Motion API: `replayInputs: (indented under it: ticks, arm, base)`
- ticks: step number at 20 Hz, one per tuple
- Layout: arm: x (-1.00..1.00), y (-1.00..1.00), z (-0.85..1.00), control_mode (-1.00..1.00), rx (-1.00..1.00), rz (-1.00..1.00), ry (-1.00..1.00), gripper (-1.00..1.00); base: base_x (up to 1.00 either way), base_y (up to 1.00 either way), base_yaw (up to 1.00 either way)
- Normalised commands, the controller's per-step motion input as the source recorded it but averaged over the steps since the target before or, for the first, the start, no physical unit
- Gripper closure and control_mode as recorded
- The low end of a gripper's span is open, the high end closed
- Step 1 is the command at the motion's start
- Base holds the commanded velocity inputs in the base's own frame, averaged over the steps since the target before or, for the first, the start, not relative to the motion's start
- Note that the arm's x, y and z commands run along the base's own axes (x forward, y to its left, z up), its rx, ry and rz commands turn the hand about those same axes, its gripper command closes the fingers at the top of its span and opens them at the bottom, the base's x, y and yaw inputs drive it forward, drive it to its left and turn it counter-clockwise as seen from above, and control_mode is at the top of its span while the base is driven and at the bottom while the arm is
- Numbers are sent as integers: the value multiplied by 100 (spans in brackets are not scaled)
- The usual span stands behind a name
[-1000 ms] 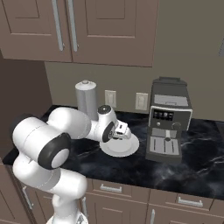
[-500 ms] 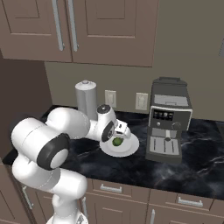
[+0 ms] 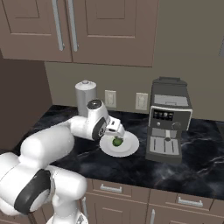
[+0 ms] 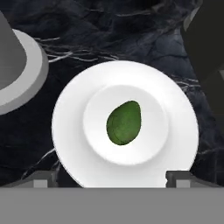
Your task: Pick the avocado and bread from the counter and place them on the plate. Then pick the jam from the cabinet and place it next to the plate. Lastly close the cabinet door.
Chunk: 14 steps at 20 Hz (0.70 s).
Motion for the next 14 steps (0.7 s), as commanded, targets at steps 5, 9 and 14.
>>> replayInputs:
  ticks: [5,9,14]
  arm:
    - [-83,72,41,-100,-2,9,6,-100]
    - [-59,85,26,-100,0,11,2,-100]
    - [-24,83,17,-100,0,10,0,-100]
  base:
    - [0,0,0]
    - [0,0,0]
    - [0,0,0]
